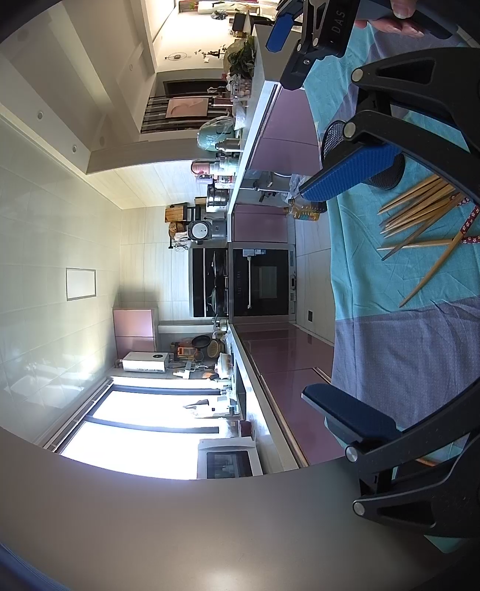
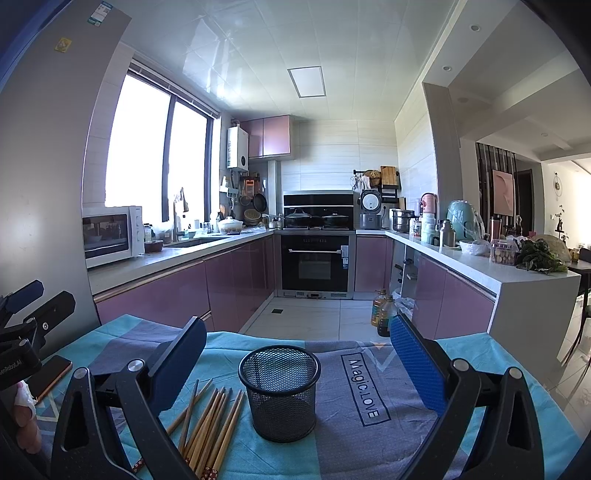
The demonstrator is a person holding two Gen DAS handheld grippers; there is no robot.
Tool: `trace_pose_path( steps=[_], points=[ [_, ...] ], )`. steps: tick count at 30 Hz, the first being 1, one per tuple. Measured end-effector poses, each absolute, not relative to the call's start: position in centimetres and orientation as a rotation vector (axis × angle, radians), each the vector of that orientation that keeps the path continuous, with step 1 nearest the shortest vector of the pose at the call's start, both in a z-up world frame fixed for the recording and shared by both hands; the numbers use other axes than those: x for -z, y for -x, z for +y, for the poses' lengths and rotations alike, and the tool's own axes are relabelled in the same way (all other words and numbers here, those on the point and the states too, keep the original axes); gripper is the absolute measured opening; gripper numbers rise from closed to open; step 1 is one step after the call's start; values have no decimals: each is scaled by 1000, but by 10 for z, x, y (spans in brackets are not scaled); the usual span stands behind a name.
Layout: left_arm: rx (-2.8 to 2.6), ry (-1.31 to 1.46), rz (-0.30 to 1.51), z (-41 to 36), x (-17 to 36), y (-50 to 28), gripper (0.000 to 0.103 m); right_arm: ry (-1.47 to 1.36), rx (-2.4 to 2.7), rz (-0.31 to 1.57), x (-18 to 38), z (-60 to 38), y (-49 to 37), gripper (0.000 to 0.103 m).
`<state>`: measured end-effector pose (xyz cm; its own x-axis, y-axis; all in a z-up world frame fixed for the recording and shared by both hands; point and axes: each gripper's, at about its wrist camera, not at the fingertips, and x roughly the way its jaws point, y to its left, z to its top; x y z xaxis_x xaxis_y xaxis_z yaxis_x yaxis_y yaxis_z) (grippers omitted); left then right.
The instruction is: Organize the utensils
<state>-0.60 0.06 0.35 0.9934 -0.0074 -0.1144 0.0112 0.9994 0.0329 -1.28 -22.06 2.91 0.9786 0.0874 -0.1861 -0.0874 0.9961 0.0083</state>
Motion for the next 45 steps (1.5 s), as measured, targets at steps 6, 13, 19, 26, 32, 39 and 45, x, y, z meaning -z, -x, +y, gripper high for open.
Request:
trace_pose_path(
  steps=[6,13,19,26,32,39,45],
  points=[
    [10,-34,115,0,-3,5,97,-1,-88,187,-29,-221,13,96],
    [12,-36,119,-2,1,4,97,-4,-89,191,-27,-222,14,96],
    [14,-38,122,-2,3,3,97,-5,-90,193,-27,-221,15,96],
    [20,-40,141,-2,7,-1,97,-6,-99,201,-25,-220,15,96],
    [42,-55,221,1,18,-13,97,8,-135,242,-20,-216,12,96],
    [126,-78,433,4,51,-42,97,38,-246,427,9,-200,-5,96],
    [203,-75,613,3,86,-69,85,51,-355,632,45,-179,-21,80]
  ],
)
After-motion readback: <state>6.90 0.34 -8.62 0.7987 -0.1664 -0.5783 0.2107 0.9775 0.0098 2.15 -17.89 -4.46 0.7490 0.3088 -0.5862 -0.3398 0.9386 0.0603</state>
